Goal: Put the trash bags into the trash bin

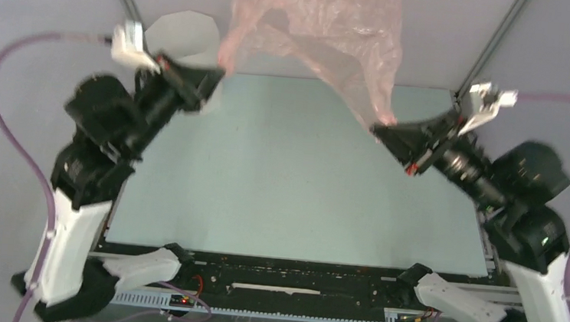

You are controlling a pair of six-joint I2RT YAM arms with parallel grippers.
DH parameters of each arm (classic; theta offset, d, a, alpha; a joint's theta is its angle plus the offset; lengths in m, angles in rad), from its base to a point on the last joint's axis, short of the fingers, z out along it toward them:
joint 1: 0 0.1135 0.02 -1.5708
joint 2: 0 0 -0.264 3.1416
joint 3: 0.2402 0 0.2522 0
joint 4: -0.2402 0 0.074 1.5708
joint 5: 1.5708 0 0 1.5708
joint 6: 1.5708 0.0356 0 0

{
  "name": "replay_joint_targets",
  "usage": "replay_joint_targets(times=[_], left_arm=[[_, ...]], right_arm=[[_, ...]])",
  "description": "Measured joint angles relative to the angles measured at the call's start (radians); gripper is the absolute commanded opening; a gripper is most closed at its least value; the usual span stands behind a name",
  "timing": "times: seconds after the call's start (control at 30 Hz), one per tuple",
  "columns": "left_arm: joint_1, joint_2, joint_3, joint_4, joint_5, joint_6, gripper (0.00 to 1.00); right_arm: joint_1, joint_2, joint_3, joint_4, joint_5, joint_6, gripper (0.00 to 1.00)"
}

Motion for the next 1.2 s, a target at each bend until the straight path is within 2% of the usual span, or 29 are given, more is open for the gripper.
replay_joint_targets(times=[0.07, 0.13, 0.2, 0.23, 0.3, 0.37, 0.43, 0.5, 0.6, 0.7, 0.73, 0.77, 0.83, 0.9, 1.0, 1.07, 1.13, 1.2], left_arm=[[0.016, -0.184, -0.319, 0.030, -0.021, -0.036, 0.00], [0.045, -0.298, -0.657, 0.038, 0.007, -0.093, 0.00], [0.062, -0.273, -0.934, 0.042, 0.072, -0.142, 0.00], [0.065, -0.217, -1.062, 0.021, 0.112, -0.166, 0.00], [0.063, -0.124, -1.194, -0.051, 0.150, -0.186, 0.00], [0.068, -0.130, -1.204, -0.154, 0.161, -0.187, 0.00], [0.087, -0.129, -1.049, -0.220, 0.166, -0.164, 0.00], [0.105, -0.045, -0.766, -0.236, 0.179, -0.129, 0.00], [0.120, 0.166, -0.221, -0.200, 0.216, -0.080, 0.00], [0.116, 0.340, 0.272, -0.182, 0.253, -0.067, 0.00], [0.111, 0.354, 0.364, -0.140, 0.256, -0.064, 0.00], [0.105, 0.326, 0.388, -0.108, 0.253, -0.057, 0.00], [0.094, 0.184, 0.254, -0.047, 0.227, -0.050, 0.00], [0.092, -0.010, -0.023, -0.006, 0.180, -0.066, 0.00], [0.111, -0.281, -0.487, 0.061, 0.142, -0.118, 0.00], [0.115, -0.343, -0.760, 0.098, 0.161, -0.163, 0.00], [0.115, -0.319, -1.027, 0.104, 0.193, -0.210, 0.00], [0.115, -0.246, -1.209, 0.059, 0.217, -0.241, 0.00]], right_arm=[[-0.005, -0.169, -0.274, 0.041, 0.072, 0.019, 0.00], [-0.026, -0.288, -0.570, 0.071, 0.100, 0.068, 0.00], [-0.035, -0.305, -0.917, 0.130, 0.083, 0.150, 0.00], [-0.034, -0.296, -1.003, 0.127, 0.079, 0.172, 0.00], [-0.002, -0.254, -1.235, 0.117, 0.086, 0.256, 0.00], [0.035, -0.291, -1.341, 0.030, 0.085, 0.306, 0.00], [0.026, -0.328, -1.285, -0.009, 0.087, 0.309, 0.00], [-0.055, -0.283, -1.064, -0.026, 0.066, 0.280, 0.00], [-0.192, -0.107, -0.608, -0.043, -0.007, 0.222, 0.00], [-0.233, 0.092, -0.084, -0.069, -0.016, 0.148, 0.00], [-0.211, 0.122, 0.034, -0.069, -0.011, 0.121, 0.00], [-0.177, 0.127, 0.111, -0.060, -0.010, 0.092, 0.00], [-0.132, 0.067, 0.111, -0.034, -0.008, 0.050, 0.00], [-0.113, -0.051, -0.039, 0.000, -0.003, 0.026, 0.00], [-0.126, -0.248, -0.412, 0.052, 0.005, 0.028, 0.00], [-0.127, -0.286, -0.658, 0.069, -0.006, 0.049, 0.00], [-0.126, -0.249, -0.900, 0.058, -0.019, 0.086, 0.00], [-0.119, -0.189, -1.074, 0.012, -0.021, 0.119, 0.00]])
